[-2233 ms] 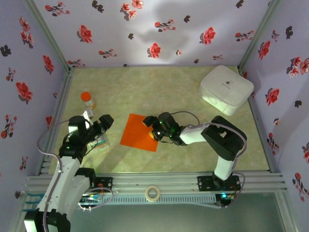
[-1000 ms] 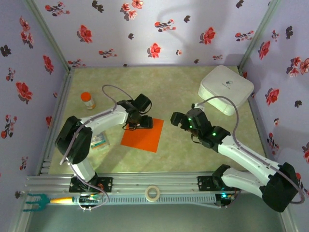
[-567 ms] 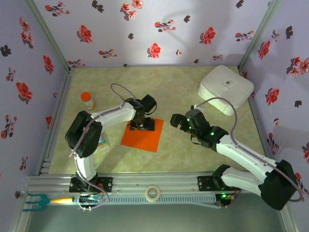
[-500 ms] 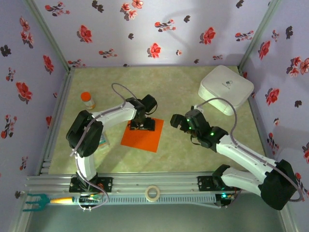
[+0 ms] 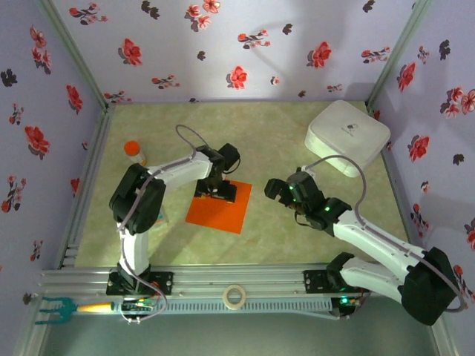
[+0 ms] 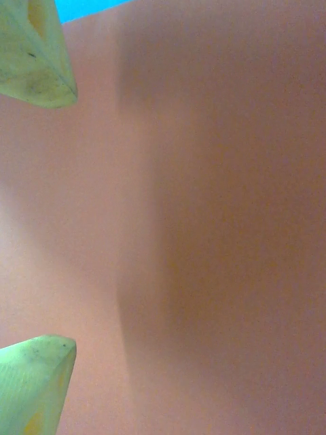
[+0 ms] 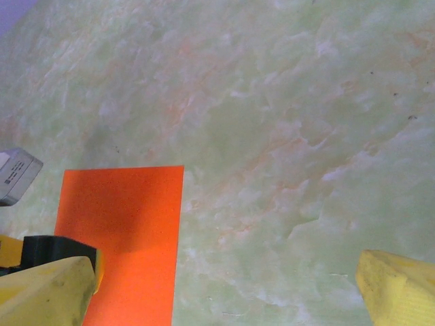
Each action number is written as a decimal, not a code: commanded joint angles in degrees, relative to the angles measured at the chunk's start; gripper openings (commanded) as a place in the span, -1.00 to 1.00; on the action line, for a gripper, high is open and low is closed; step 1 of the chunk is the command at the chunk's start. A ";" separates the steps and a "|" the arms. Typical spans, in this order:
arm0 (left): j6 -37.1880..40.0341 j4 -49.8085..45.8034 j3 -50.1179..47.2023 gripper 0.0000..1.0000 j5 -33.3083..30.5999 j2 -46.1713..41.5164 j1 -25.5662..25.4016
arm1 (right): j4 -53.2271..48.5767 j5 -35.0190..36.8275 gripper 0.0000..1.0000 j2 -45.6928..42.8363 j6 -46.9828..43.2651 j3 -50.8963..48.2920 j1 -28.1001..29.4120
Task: Fold a paper plane with a square sheet of paper (pick it up from the middle)
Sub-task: First fold the square sheet of paper in half at the center of the table.
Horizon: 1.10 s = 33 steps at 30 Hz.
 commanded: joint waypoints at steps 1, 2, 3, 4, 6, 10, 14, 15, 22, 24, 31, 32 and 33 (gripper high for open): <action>1.55 -2.38 1.97 0.78 0.57 2.04 0.09 | 1.11 -0.75 0.99 -0.53 1.29 -0.58 -0.40; 1.39 -2.39 2.23 0.79 0.43 2.32 0.09 | 1.01 -0.81 0.99 -0.44 1.40 -0.66 -0.40; 1.37 -2.44 2.41 0.80 0.39 2.63 0.07 | 1.12 -0.89 0.99 -0.38 1.40 -0.62 -0.40; 1.20 -2.49 2.52 0.80 0.33 2.79 0.09 | 1.17 -1.00 0.99 -0.40 1.40 -0.73 -0.44; 0.86 -2.39 2.69 0.80 -0.10 3.21 0.09 | 1.27 -0.93 0.99 -0.35 1.53 -0.73 -0.49; 0.84 -2.13 2.88 0.82 0.64 3.70 0.09 | 1.60 -1.18 0.99 -0.03 1.84 -0.78 -0.57; 0.33 -2.27 3.12 0.85 0.84 3.68 -0.17 | 1.62 -1.41 0.99 0.44 1.97 -0.76 -0.66; 0.10 -2.30 3.21 0.86 0.84 3.79 -0.17 | 1.65 -1.46 0.99 0.62 2.08 -0.69 -0.66; -1.33 -1.76 2.69 0.89 1.02 4.46 -0.61 | 1.81 -1.96 0.99 1.66 2.53 -0.66 -0.75; -1.51 -1.71 2.79 0.89 1.05 4.87 -0.78 | 1.88 -2.23 0.99 1.87 2.54 -0.68 -0.84; -1.96 -1.32 2.55 0.90 1.17 5.90 -1.23 | 1.99 -2.54 0.99 2.29 2.89 -0.84 -0.84; -1.93 -1.26 2.37 0.90 1.06 6.18 -1.22 | 1.89 -2.59 0.99 2.30 2.94 -0.85 -0.88; -2.06 -1.25 2.14 0.90 1.10 6.55 -1.23 | 1.85 -2.54 0.99 2.22 2.98 -0.86 -0.92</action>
